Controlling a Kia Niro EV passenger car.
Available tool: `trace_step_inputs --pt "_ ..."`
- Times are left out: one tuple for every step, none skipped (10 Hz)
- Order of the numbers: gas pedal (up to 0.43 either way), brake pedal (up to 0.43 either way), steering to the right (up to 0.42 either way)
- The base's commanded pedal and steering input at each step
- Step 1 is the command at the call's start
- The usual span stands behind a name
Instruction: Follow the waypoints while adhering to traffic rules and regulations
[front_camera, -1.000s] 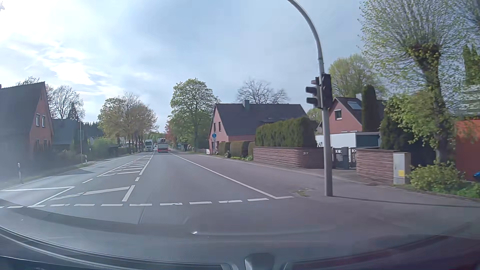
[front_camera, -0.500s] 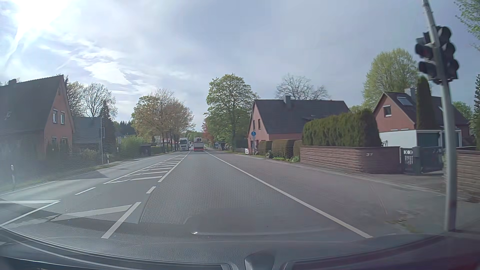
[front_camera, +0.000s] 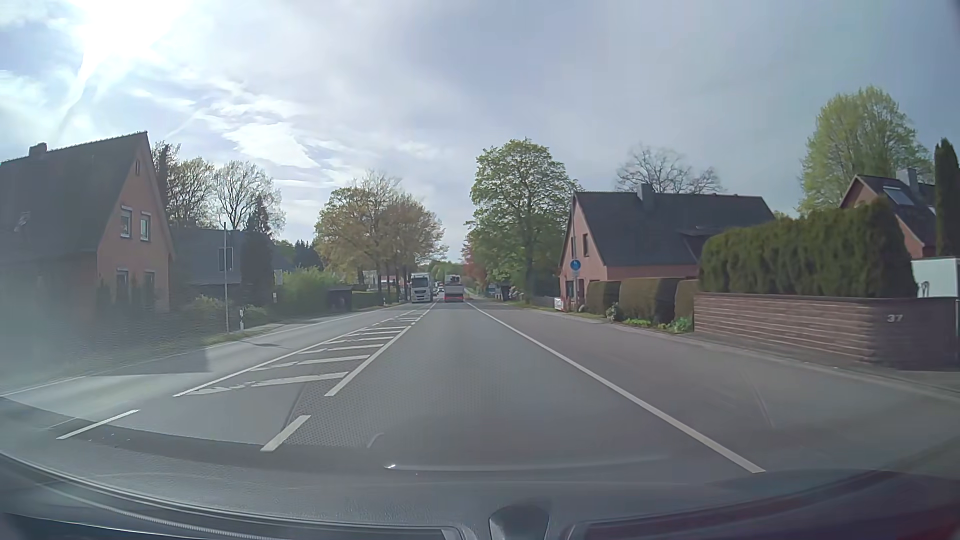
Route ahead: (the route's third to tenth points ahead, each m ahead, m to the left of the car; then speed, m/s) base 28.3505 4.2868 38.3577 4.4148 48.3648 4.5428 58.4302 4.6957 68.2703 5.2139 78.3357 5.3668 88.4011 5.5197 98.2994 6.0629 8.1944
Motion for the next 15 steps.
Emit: trace_step_inputs --pt "0.138 0.0 -0.052" --pt "0.138 0.0 -0.033" --pt "0.138 0.0 -0.015" --pt "0.138 0.0 -0.007" --pt "0.138 0.0 -0.004" --pt "0.138 0.0 -0.003" --pt "0.15 0.0 -0.002" --pt "0.157 0.0 -0.001" --pt "0.157 0.0 -0.002" --pt "0.169 0.0 -0.001" --pt "0.189 0.0 -0.001" --pt "0.197 0.0 -0.001" --pt "0.197 0.0 -0.001" --pt "0.197 0.0 -0.001" --pt "0.197 0.0 -0.001"
